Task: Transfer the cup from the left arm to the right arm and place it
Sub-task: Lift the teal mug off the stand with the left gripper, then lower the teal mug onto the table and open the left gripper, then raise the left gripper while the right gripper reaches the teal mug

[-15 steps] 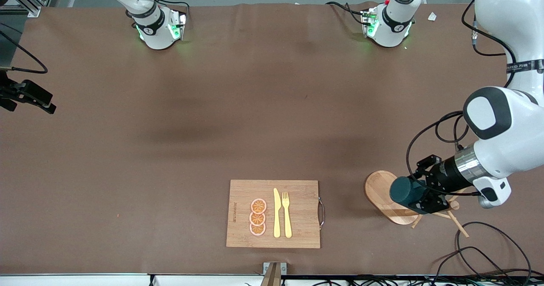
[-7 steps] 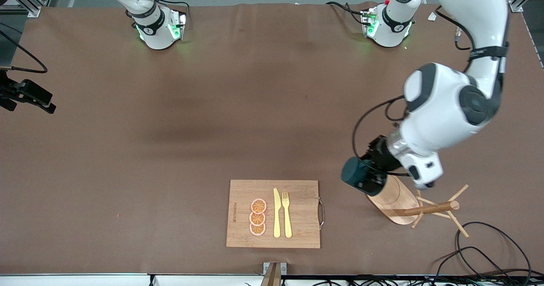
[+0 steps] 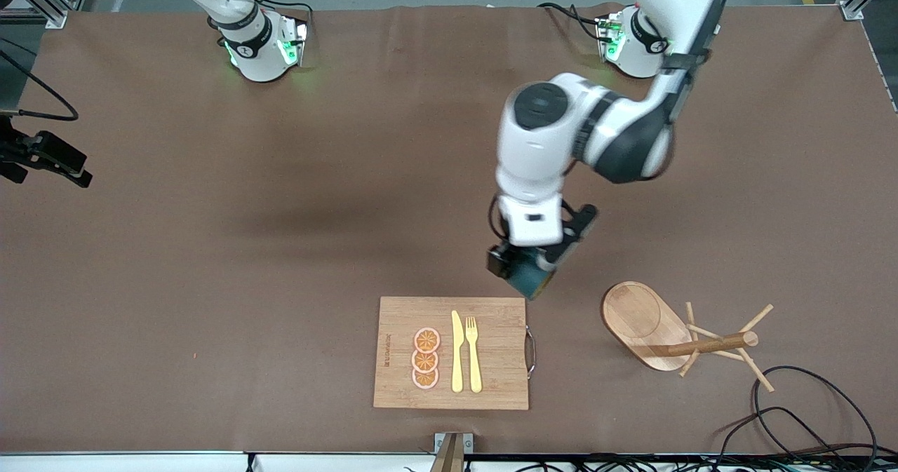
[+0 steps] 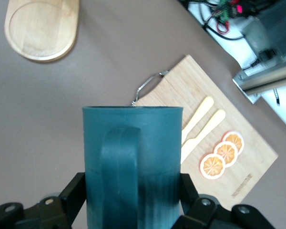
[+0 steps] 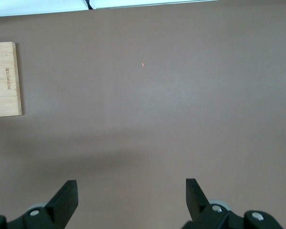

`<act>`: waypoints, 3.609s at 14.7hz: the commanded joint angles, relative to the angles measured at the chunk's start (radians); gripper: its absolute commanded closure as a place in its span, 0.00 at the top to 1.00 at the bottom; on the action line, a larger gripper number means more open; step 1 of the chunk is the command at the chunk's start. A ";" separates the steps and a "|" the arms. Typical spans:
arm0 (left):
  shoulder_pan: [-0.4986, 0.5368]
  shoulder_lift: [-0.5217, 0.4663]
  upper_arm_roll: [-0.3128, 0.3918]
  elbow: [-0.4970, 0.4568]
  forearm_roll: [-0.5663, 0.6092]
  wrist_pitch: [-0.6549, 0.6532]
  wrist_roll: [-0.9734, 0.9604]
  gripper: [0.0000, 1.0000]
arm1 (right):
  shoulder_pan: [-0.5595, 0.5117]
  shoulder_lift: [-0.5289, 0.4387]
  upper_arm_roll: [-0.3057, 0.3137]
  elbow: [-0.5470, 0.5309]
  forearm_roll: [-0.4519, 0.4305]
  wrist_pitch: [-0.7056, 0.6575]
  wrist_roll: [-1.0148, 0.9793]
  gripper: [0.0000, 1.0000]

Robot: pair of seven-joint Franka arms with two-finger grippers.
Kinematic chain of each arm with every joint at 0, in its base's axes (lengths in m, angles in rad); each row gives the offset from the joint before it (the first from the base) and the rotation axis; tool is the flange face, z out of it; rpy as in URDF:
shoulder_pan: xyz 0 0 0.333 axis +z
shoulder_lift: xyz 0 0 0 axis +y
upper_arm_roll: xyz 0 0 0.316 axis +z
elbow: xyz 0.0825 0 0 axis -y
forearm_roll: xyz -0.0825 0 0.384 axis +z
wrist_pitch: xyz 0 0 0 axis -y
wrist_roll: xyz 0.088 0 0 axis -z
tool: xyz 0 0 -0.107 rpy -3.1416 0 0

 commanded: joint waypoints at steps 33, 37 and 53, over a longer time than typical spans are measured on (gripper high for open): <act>-0.652 0.528 -0.050 -0.052 1.318 -0.420 -0.950 1.00 | -0.009 -0.021 -0.003 -0.014 -0.007 -0.003 -0.001 1.00; -0.673 0.494 -0.128 -0.052 1.163 -0.527 -0.945 1.00 | -0.004 -0.015 0.000 -0.013 -0.005 -0.006 -0.007 1.00; -0.490 0.140 -0.258 -0.040 0.596 -0.814 -0.719 1.00 | 0.248 0.137 0.004 -0.262 0.202 0.203 0.399 1.00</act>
